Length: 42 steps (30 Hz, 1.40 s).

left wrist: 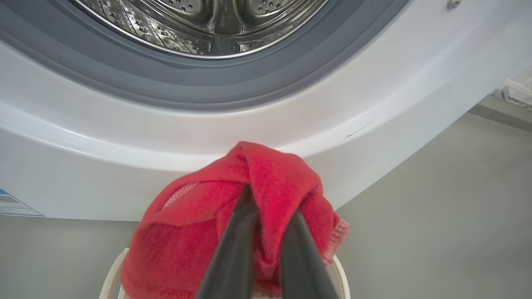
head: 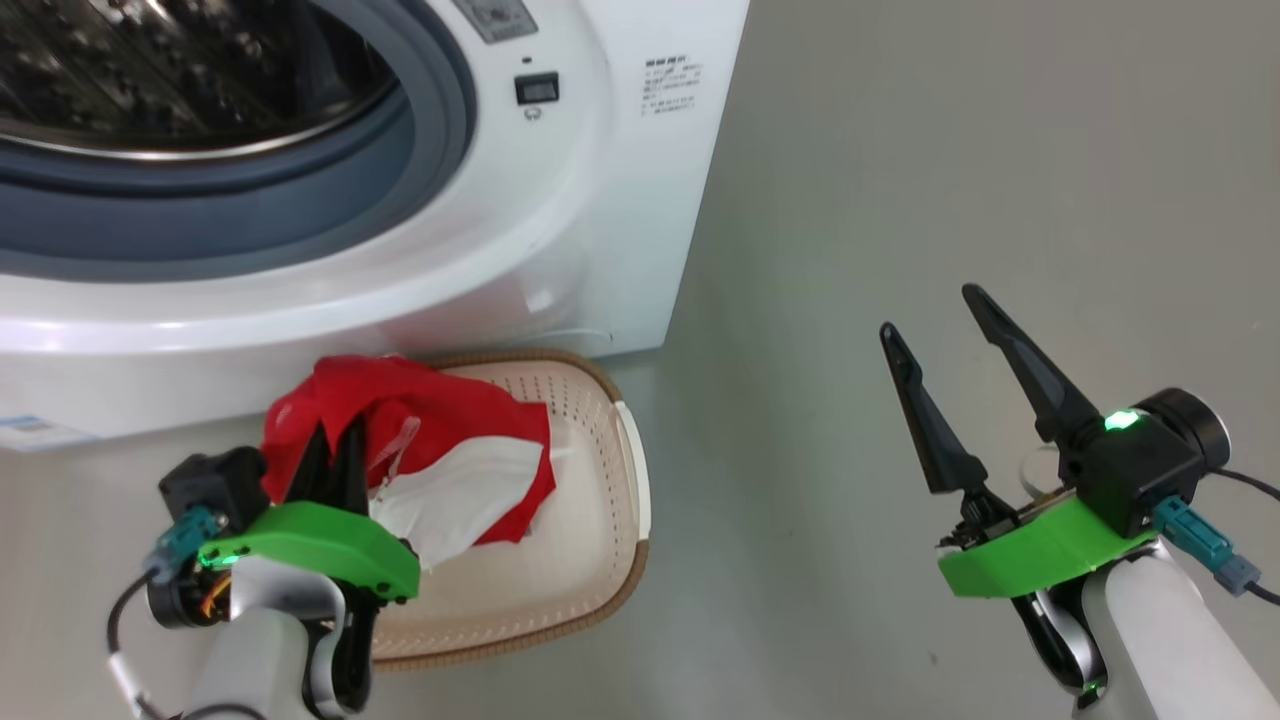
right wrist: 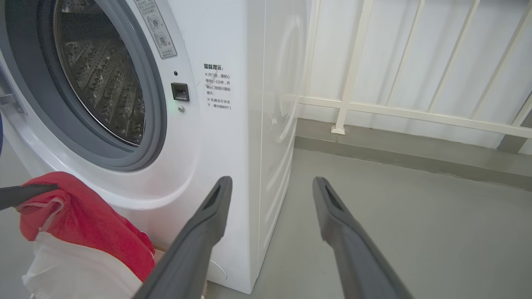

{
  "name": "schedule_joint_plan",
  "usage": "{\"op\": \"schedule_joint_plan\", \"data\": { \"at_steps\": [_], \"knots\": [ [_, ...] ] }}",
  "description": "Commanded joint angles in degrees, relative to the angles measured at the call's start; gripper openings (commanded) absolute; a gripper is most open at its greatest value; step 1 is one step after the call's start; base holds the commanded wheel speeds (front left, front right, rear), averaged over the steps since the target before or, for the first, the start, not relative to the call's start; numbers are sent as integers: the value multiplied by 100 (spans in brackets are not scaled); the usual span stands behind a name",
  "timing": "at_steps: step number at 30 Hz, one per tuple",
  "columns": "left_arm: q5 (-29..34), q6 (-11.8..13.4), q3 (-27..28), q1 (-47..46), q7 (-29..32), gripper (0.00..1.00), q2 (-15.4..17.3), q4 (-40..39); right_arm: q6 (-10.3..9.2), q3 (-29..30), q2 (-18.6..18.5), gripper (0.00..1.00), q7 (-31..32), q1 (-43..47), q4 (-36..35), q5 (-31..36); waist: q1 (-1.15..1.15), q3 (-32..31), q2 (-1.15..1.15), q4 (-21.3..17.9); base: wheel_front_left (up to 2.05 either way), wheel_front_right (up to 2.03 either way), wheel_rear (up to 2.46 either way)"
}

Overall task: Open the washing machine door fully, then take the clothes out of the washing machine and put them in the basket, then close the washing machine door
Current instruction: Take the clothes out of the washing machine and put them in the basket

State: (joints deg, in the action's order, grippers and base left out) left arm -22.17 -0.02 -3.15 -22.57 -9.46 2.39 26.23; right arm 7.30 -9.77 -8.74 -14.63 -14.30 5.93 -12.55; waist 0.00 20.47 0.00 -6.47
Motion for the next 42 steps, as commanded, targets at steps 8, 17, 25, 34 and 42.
{"op": "schedule_joint_plan", "data": {
  "at_steps": [8,17,25,34,42],
  "knots": [
    [-264,-183,23,-819,286,0,98,1624,19,-174,-33,100,-37,-301,-173,-25,0,560,0,-147,0,0,0],
    [-189,-309,-139,-1687,606,0,399,3322,19,-247,38,100,-37,-484,-176,-36,0,1008,0,-485,0,0,0],
    [-275,-344,-118,-2197,800,0,594,4163,19,-369,112,100,-37,-651,-153,-57,0,1328,0,-714,0,0,0],
    [-318,-357,-179,-2418,798,90,596,4560,19,-372,134,100,-37,-737,-134,-43,0,1465,0,-737,0,0,0],
    [-448,-564,-201,-2381,404,100,434,4617,19,-309,134,100,-37,-729,-95,-13,0,1241,0,-565,0,0,0]
  ]
}}
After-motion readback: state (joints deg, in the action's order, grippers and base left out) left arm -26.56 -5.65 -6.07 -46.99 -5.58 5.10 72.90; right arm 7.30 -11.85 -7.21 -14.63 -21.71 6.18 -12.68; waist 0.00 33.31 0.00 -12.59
